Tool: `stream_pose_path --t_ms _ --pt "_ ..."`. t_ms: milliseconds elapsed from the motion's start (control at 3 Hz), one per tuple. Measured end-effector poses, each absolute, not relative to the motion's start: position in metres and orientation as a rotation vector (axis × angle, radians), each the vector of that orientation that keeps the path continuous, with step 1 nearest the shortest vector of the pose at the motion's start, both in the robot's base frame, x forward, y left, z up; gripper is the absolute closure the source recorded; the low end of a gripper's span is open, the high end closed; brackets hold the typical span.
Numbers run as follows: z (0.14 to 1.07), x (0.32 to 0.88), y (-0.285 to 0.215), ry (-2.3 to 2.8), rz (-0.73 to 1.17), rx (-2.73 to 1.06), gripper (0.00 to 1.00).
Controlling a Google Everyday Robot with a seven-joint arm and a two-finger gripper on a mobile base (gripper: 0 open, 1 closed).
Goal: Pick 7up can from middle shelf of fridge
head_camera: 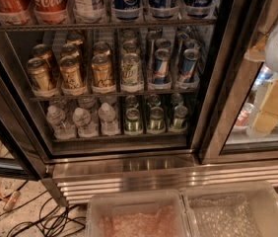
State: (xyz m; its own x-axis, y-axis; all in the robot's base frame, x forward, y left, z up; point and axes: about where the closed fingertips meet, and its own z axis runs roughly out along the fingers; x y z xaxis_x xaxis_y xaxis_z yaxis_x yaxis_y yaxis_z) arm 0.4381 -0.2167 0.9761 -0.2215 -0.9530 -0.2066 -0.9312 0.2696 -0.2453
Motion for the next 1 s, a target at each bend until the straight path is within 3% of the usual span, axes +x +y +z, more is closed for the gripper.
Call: stream_pose_path --t_ms 1000 --pt "0.953 0.44 -0.2 2.195 -0.001 -1.619 0.0"
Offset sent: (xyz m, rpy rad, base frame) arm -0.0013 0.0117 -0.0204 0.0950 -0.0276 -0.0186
